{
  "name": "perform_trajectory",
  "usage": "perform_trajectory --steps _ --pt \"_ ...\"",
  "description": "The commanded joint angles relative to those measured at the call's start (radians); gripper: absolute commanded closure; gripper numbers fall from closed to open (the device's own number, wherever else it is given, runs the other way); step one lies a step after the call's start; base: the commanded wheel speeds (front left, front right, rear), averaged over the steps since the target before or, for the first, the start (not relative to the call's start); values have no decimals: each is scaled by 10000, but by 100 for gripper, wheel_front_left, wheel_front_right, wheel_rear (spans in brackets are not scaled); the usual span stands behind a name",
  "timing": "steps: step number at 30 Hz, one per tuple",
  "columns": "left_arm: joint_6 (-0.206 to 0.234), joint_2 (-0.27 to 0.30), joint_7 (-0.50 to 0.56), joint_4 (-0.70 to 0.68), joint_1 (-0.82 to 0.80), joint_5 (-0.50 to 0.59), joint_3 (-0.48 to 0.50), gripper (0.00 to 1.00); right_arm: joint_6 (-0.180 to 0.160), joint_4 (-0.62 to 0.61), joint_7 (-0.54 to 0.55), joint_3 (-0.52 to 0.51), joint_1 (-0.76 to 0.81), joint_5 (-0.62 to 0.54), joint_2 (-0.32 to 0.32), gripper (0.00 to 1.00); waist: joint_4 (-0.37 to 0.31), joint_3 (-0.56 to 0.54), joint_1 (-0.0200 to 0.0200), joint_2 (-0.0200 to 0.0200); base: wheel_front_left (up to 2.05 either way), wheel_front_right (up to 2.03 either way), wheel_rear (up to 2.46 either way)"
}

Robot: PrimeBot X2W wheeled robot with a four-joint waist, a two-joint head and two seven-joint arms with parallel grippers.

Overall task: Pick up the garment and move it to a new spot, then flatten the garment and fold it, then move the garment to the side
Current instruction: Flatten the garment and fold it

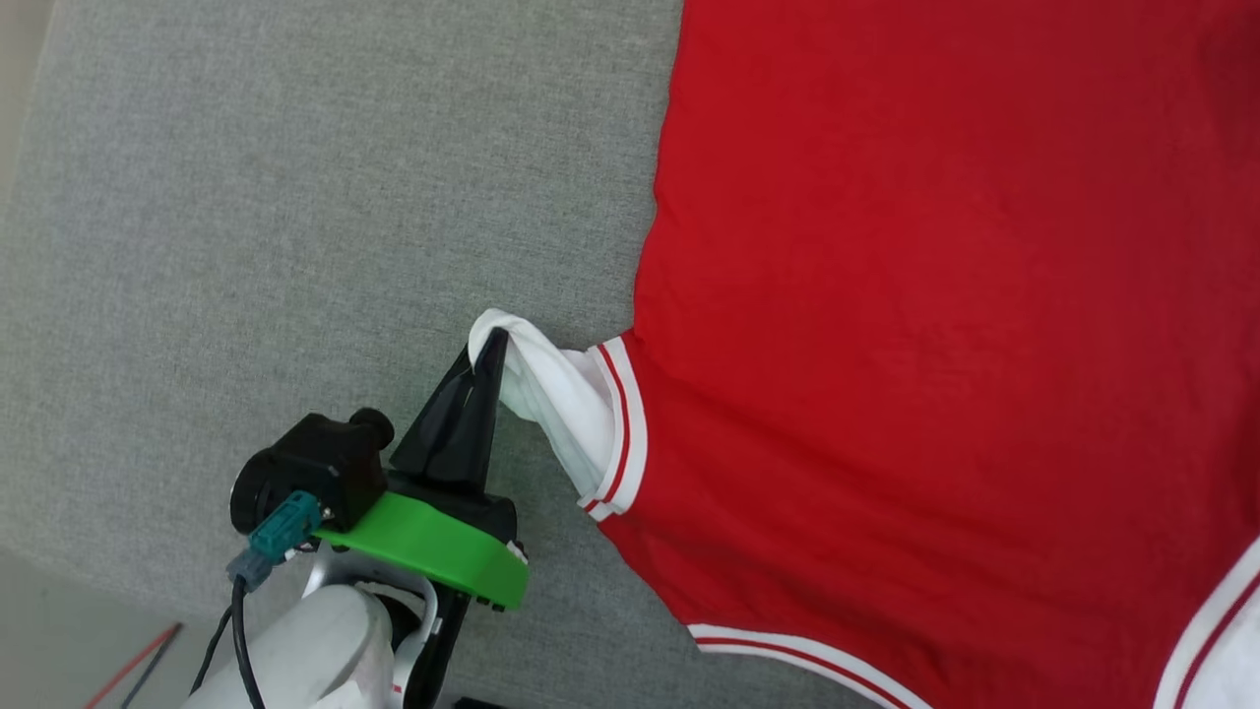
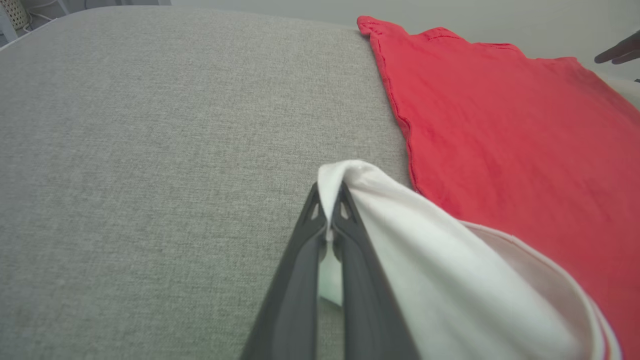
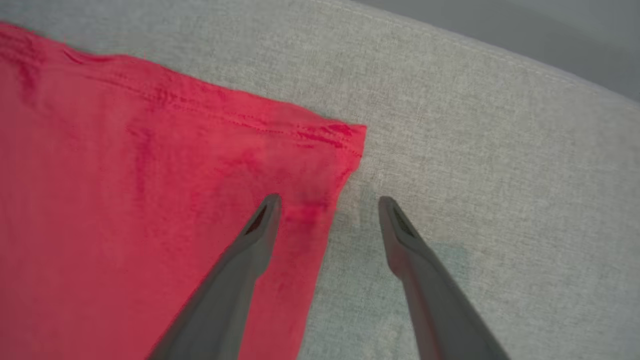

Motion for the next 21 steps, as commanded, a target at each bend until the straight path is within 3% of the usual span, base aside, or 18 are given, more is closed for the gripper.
perform_trajectory --steps 1,9,10,11,21 --pt "12 -90 -51 -38 -200 124 75 100 -7 259 -75 -13 25 -139 95 0 612 715 -1 -1 0 0 0" --pt "-147 -296 -58 116 -23 147 358 100 -7 1076 -14 118 898 -5 299 0 545 729 -1 -1 0 0 0" --pt "-182 -313 -58 152 -5 153 381 100 -7 1086 -35 90 918 52 304 29 532 716 -1 -1 0 0 0" --pt "-223 -322 -58 207 15 171 408 100 -7 1048 -79 118 920 88 283 100 510 694 -1 -1 0 0 0" --pt "-416 -386 -60 690 304 211 624 100 -7 297 -1407 557 716 871 63 100 173 -162 -1 -1 0 0 0"
